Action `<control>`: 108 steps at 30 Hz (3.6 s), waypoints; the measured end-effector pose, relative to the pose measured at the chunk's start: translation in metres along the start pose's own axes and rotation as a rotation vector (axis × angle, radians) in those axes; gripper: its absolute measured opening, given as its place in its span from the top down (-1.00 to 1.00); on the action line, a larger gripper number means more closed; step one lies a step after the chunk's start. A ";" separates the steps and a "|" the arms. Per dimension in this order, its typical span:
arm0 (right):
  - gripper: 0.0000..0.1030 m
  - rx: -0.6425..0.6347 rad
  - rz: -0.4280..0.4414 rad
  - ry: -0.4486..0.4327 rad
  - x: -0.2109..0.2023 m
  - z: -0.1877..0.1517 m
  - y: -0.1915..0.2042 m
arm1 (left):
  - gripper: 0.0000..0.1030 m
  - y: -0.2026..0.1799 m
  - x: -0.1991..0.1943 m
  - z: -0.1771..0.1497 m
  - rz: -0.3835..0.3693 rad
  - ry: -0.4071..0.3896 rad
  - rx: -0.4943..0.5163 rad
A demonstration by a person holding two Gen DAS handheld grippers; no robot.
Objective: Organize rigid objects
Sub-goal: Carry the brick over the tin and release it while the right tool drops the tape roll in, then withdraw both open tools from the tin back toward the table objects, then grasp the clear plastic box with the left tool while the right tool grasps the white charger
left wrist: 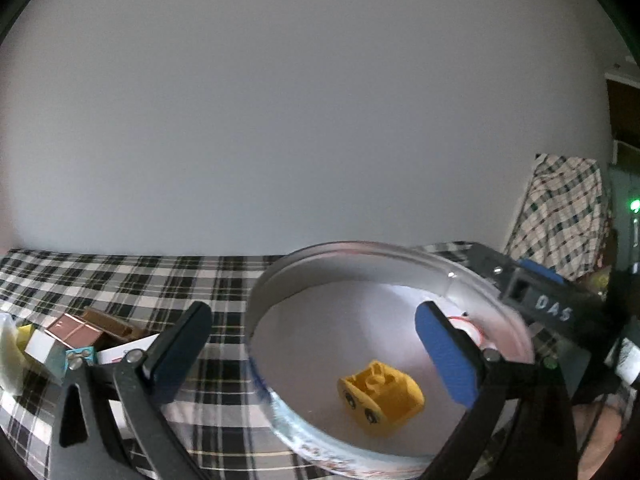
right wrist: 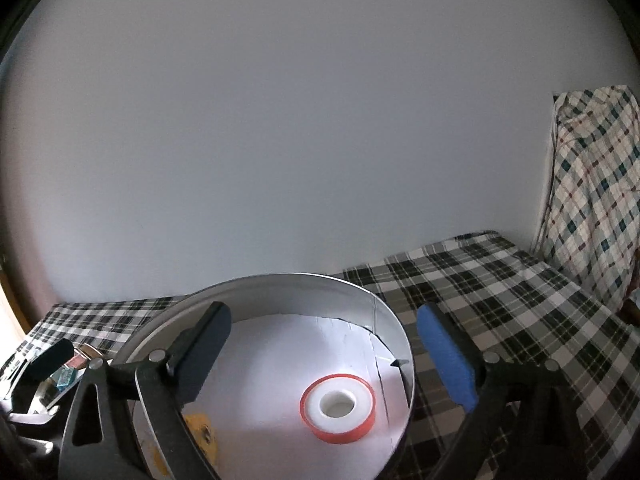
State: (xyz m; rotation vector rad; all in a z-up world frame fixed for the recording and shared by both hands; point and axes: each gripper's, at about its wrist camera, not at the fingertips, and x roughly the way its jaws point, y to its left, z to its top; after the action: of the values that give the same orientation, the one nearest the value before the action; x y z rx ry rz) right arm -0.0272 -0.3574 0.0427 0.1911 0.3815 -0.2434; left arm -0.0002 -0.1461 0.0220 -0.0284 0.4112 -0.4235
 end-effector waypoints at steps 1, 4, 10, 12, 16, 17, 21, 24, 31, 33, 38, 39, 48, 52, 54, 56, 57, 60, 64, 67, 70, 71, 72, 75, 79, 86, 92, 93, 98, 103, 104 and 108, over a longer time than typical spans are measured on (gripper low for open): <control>-0.85 0.001 0.000 0.004 0.002 -0.001 -0.001 | -0.99 0.002 -0.001 0.000 0.004 -0.003 0.000; -0.85 -0.007 -0.011 0.007 0.002 -0.002 0.001 | -0.99 0.006 -0.004 -0.001 0.020 -0.021 0.004; -0.85 -0.014 -0.041 -0.028 -0.002 -0.006 0.003 | -0.99 0.005 -0.011 -0.005 0.074 -0.059 0.044; -0.85 -0.023 -0.068 -0.081 -0.009 -0.009 0.005 | -0.99 0.007 -0.012 -0.006 0.080 -0.062 0.045; -0.85 -0.047 -0.116 -0.123 -0.016 -0.012 0.013 | -0.99 0.008 -0.015 -0.007 0.118 -0.078 0.066; -0.85 -0.049 -0.125 -0.125 -0.017 -0.013 0.015 | -0.99 0.008 -0.017 -0.006 0.121 -0.083 0.065; -0.85 -0.049 -0.136 -0.132 -0.022 -0.018 0.023 | -0.99 0.017 -0.023 -0.008 0.129 -0.081 0.066; -0.85 -0.079 -0.147 -0.159 -0.028 -0.022 0.031 | -0.99 0.024 -0.026 -0.010 0.139 -0.074 0.061; -0.85 -0.102 -0.185 -0.201 -0.043 -0.027 0.043 | -0.99 0.039 -0.033 -0.011 0.157 -0.056 0.050; -0.85 -0.074 -0.192 -0.211 -0.050 -0.029 0.042 | -0.99 0.045 -0.035 -0.011 0.162 -0.052 0.046; -0.85 -0.068 -0.174 -0.214 -0.059 -0.035 0.053 | -0.99 0.058 -0.040 -0.012 0.171 -0.044 0.048; -0.85 -0.066 -0.168 -0.207 -0.060 -0.036 0.055 | -0.99 0.062 -0.041 -0.013 0.173 -0.042 0.049; -0.85 -0.053 -0.081 -0.161 -0.064 -0.048 0.095 | -0.99 0.103 -0.056 -0.014 0.236 -0.032 0.025; -0.85 -0.072 -0.028 -0.130 -0.062 -0.054 0.121 | -0.99 0.126 -0.060 -0.014 0.280 -0.018 0.008; -0.85 -0.084 -0.002 -0.116 -0.061 -0.057 0.133 | -0.99 0.141 -0.061 -0.014 0.310 -0.008 -0.001; -0.86 -0.095 0.025 -0.103 -0.060 -0.059 0.144 | -0.99 0.155 -0.063 -0.014 0.343 0.004 -0.012; -0.86 -0.103 0.043 -0.095 -0.060 -0.061 0.151 | -0.99 0.160 -0.063 -0.014 0.355 0.010 -0.018; -0.85 -0.121 0.089 -0.069 -0.058 -0.066 0.170 | -0.99 0.188 -0.064 -0.014 0.418 0.039 -0.054; -0.85 -0.150 0.160 -0.016 -0.054 -0.073 0.198 | -0.99 0.226 -0.064 -0.015 0.474 0.091 -0.127; -0.85 -0.160 0.227 0.061 -0.045 -0.078 0.215 | -0.99 0.249 -0.064 -0.017 0.498 0.141 -0.192; -0.85 -0.167 0.277 0.171 -0.028 -0.083 0.234 | -0.99 0.270 -0.057 -0.023 0.489 0.214 -0.261; -0.85 -0.169 0.286 0.199 -0.024 -0.086 0.238 | -0.99 0.273 -0.056 -0.025 0.486 0.230 -0.279; -0.85 -0.174 0.306 0.262 -0.014 -0.090 0.247 | -0.99 0.277 -0.054 -0.028 0.486 0.247 -0.294; -0.85 -0.194 0.310 0.380 0.006 -0.099 0.265 | -0.99 0.289 -0.049 -0.034 0.484 0.304 -0.338; -0.85 -0.217 0.308 0.496 0.029 -0.111 0.280 | -0.99 0.299 -0.048 -0.039 0.499 0.336 -0.371; -0.85 -0.245 0.282 0.566 0.042 -0.118 0.292 | -0.93 0.316 -0.046 -0.051 0.498 0.410 -0.433; -0.49 -0.281 0.252 0.557 0.046 -0.120 0.298 | -0.37 0.313 -0.047 -0.050 0.439 0.394 -0.409; -0.40 -0.288 0.247 0.552 0.045 -0.121 0.299 | -0.23 0.312 -0.046 -0.049 0.431 0.395 -0.402; -0.26 -0.286 0.262 0.548 0.043 -0.119 0.290 | -0.08 0.314 -0.048 -0.049 0.394 0.383 -0.414; -0.26 -0.212 0.329 0.544 0.036 -0.113 0.273 | -0.08 0.318 -0.057 -0.048 0.288 0.316 -0.509; -0.26 -0.192 0.348 0.536 0.034 -0.109 0.270 | -0.08 0.316 -0.059 -0.046 0.280 0.294 -0.506; -0.26 -0.128 0.402 0.444 0.020 -0.092 0.260 | -0.08 0.303 -0.073 -0.031 0.247 0.167 -0.455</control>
State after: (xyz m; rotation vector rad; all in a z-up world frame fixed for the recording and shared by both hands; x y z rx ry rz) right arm 0.0290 -0.0926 -0.0129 0.1914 0.7847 0.2258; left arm 0.0461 0.1619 -0.0128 -0.3822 0.6616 -0.0817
